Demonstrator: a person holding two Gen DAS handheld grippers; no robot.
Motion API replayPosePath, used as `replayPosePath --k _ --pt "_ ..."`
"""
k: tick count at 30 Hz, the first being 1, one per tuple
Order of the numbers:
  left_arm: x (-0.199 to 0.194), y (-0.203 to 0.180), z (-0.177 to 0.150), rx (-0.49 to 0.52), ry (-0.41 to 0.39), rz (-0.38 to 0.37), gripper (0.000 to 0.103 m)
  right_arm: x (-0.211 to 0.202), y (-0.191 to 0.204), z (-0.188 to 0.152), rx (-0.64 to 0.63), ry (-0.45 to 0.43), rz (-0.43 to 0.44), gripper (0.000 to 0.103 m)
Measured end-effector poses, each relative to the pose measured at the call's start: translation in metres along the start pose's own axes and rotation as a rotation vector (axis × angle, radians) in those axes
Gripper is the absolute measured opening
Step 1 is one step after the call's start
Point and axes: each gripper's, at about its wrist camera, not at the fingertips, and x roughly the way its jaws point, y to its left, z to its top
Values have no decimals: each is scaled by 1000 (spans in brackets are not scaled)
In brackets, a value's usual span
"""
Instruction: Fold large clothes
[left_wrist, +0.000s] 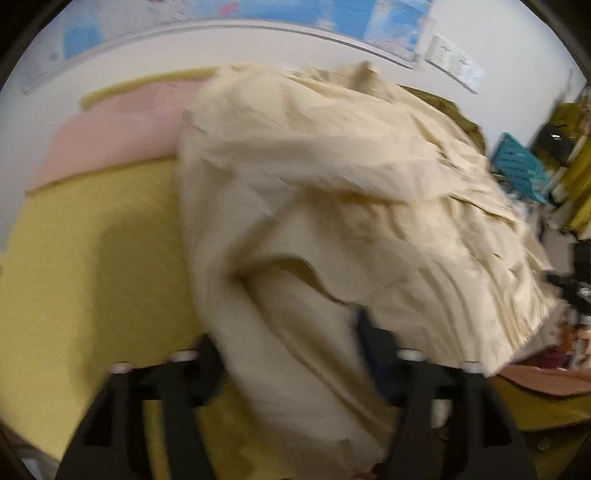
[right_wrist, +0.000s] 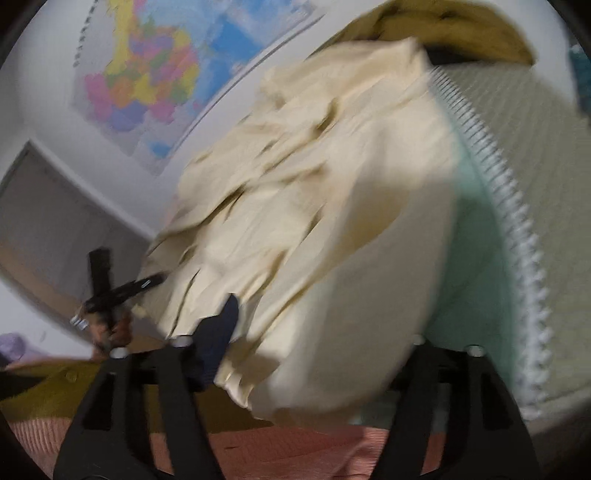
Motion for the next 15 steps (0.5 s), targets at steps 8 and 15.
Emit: replayPosePath --k 8,15 --pt "-20 11 13 25 -60 -1 96 -15 -9 13 13 -30 -59 89" --pt "14 3 -5 26 61 -140 85 15 -5 -3 30 47 62 84"
